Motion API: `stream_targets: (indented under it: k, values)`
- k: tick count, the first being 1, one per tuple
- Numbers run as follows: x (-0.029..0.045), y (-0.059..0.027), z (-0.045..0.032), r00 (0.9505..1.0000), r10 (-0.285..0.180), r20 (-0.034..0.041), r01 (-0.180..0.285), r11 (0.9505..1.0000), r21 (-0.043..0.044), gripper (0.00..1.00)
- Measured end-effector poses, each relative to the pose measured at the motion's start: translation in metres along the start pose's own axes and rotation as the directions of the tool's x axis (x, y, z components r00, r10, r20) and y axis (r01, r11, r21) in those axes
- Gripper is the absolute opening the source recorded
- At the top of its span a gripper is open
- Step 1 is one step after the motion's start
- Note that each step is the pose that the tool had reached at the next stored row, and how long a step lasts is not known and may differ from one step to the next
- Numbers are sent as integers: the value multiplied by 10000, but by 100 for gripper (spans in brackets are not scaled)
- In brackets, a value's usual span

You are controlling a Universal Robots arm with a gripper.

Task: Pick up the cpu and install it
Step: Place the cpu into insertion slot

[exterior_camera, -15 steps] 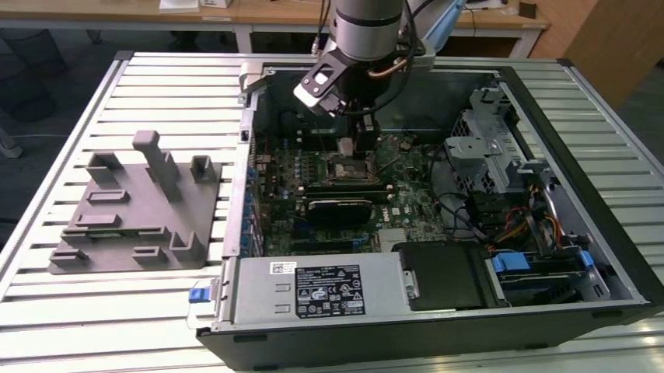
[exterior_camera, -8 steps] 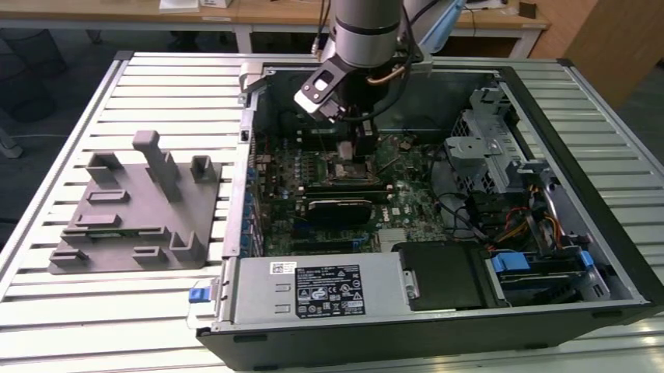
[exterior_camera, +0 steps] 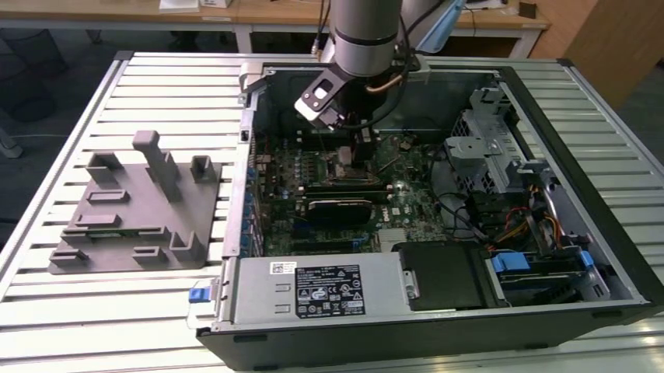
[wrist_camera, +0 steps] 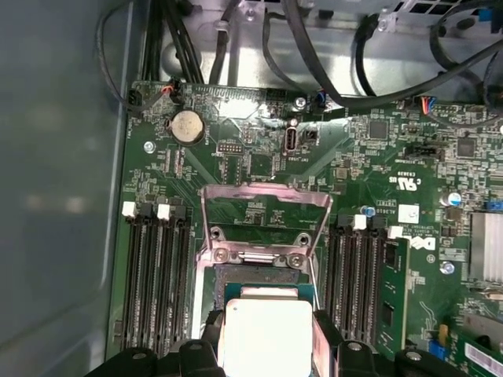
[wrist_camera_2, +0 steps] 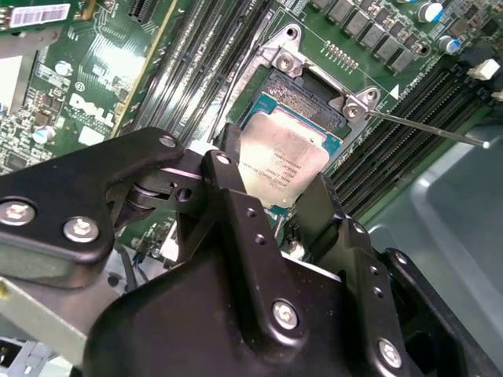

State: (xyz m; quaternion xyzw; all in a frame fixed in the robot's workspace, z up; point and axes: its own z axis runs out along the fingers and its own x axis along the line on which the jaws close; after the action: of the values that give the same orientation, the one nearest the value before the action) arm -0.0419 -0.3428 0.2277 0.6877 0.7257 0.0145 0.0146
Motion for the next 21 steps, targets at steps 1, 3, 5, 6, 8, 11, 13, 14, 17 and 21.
stream_targets:
  k: [1,3,5,6,8,11,13,14,17,21]
  values:
    - [1,-1,13,10000,1,-1,-1,10000,0,53]
    - [1,-1,33,10000,1,-7,-1,10000,-1,53]
    - [3,-1,45,10000,1,-8,-1,10000,-1,53]
    - [3,-1,50,10000,1,-8,-1,10000,-1,53]
    - [4,2,62,10000,2,-16,-2,10000,-1,53]
    - [4,7,84,10000,2,-38,-2,10000,-3,53]
    - [4,7,101,10000,17,-38,-17,10000,-2,53]
    - [4,7,110,10000,35,-37,-35,10000,-2,53]
    - [4,6,136,10000,82,-35,-82,10000,-2,53]
    - [8,5,168,10000,85,-35,-85,10000,-2,53]
